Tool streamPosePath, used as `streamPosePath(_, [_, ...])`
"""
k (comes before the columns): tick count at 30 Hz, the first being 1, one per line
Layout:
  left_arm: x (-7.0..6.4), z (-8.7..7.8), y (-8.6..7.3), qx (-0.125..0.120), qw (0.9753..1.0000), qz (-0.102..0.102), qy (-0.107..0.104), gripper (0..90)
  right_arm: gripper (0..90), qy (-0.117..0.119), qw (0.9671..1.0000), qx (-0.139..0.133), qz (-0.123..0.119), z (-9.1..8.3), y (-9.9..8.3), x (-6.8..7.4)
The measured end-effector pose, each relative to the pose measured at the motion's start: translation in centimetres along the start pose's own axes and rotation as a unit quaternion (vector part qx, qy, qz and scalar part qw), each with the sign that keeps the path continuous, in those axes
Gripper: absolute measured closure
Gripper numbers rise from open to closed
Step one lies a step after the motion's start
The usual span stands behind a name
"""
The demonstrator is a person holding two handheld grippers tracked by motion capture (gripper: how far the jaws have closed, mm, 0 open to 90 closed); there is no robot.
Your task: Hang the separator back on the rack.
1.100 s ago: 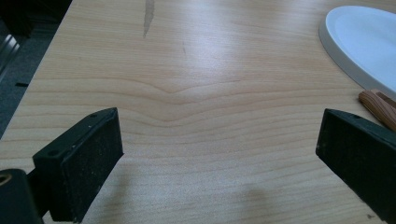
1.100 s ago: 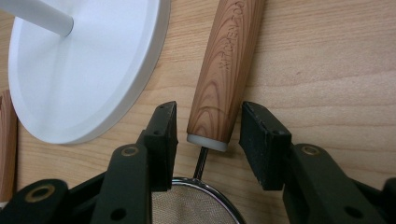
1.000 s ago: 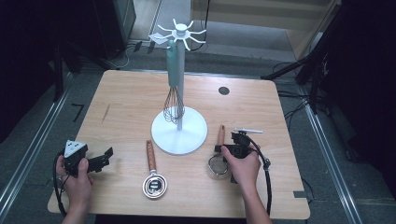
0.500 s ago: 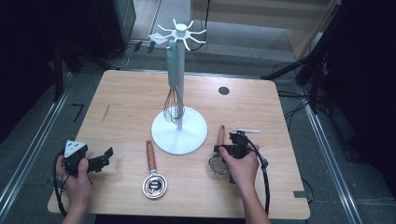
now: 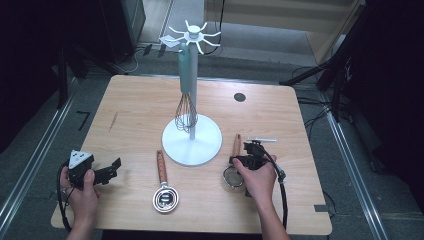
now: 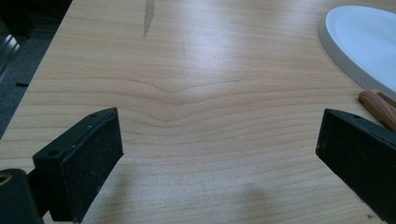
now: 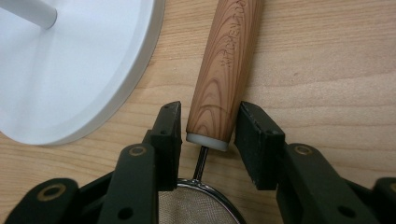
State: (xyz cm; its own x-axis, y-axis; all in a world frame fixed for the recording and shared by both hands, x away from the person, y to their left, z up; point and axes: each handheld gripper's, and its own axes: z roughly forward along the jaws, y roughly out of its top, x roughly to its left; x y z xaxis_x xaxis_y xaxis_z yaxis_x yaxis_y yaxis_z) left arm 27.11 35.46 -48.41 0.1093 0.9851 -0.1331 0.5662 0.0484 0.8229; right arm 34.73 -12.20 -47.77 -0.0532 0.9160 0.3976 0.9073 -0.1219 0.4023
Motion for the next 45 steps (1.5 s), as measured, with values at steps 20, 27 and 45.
streamPosePath(20, [0.1, 0.0, 0.0, -0.001, 1.0, -0.004, -0.001, 0.6, 71.1, -0.003, 0.9989, -0.016, -0.045, -0.4, -0.3, -0.2])
streamPosePath(27, [0.1, 0.0, 0.0, -0.001, 1.0, -0.004, -0.001, 0.6, 71.1, 0.007, 0.9967, -0.053, -0.061, -1.2, -0.3, 0.0])
streamPosePath(45, [0.1, 0.0, 0.0, -0.001, 1.0, -0.003, -0.001, 0.6, 71.1, 0.045, 0.9814, -0.153, -0.107, -3.6, -0.1, 0.2])
